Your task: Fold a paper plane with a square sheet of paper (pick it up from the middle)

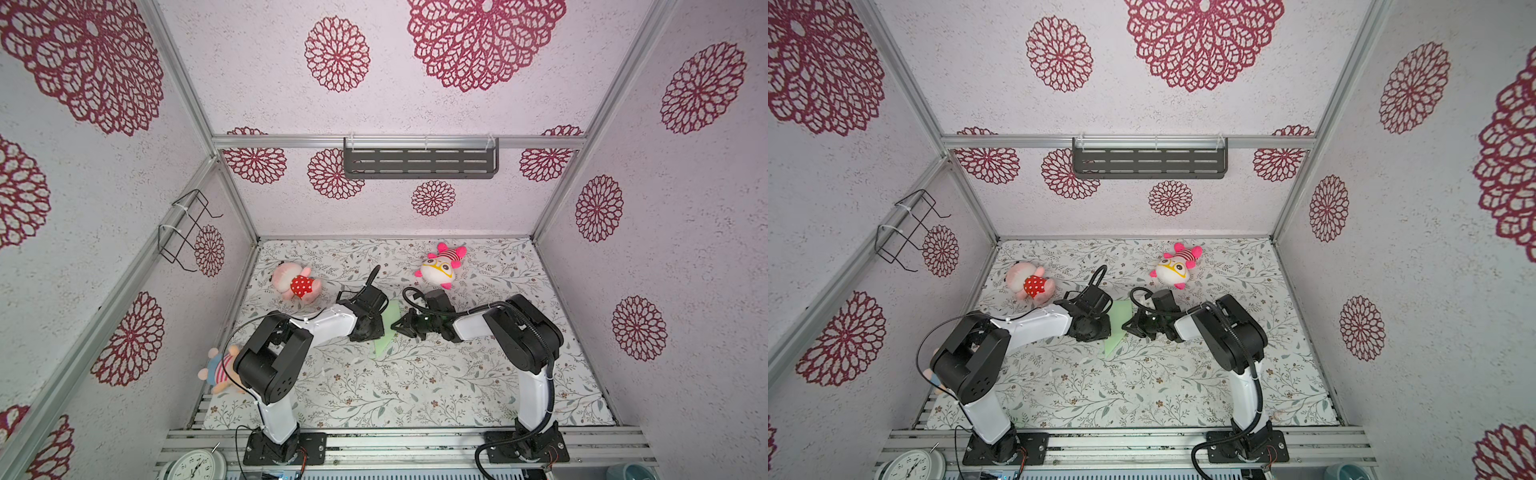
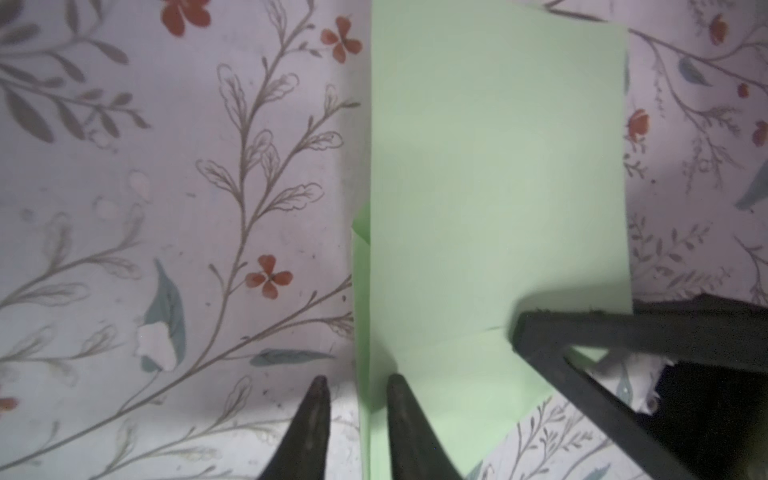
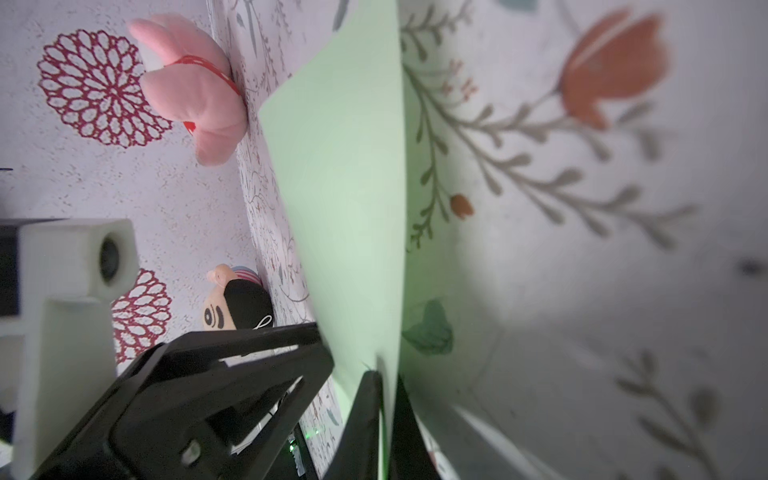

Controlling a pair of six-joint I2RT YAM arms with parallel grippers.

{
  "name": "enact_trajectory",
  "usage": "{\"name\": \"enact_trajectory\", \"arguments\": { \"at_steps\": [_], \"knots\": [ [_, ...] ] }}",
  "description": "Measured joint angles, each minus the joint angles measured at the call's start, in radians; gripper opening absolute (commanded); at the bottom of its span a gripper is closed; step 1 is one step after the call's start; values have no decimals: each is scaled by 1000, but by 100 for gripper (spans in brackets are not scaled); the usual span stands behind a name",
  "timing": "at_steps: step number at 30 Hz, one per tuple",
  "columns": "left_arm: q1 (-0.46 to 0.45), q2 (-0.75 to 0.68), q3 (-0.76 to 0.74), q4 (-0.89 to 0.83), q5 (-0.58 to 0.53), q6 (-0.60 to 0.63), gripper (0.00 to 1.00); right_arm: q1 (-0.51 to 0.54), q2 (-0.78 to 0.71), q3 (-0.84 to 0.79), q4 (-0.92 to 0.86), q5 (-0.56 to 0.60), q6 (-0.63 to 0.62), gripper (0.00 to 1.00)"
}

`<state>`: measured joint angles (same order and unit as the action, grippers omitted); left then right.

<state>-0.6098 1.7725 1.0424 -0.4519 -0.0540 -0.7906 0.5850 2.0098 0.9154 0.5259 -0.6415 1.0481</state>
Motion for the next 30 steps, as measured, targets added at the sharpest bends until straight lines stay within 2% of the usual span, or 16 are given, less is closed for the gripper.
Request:
{"name": "enact_trajectory", "arguments": {
  "at_steps": [2, 7, 12, 19, 21, 24, 30],
  "knots": [
    [0, -48, -7, 17, 2, 10, 51, -4, -29, -32, 5, 24, 7, 7],
    [-6, -203, -58, 151, 13, 45, 78, -25, -156, -126, 20, 101, 37, 7],
    [-40, -274, -168, 356, 28, 99, 93, -48, -269, -203, 24, 186, 73, 7],
    [-153, -220, -227, 567, 29, 234, 95, -77, -387, -289, -55, 307, 150, 7],
    [-179, -189, -228, 621, 26, 275, 92, -81, -414, -297, -85, 330, 173, 7],
    [-209, -132, -231, 700, 19, 354, 81, -85, -441, -300, -115, 351, 211, 8],
    [-274, -29, -303, 901, -39, 531, 78, -98, -447, -310, -135, 354, 272, 8]
  ]
}}
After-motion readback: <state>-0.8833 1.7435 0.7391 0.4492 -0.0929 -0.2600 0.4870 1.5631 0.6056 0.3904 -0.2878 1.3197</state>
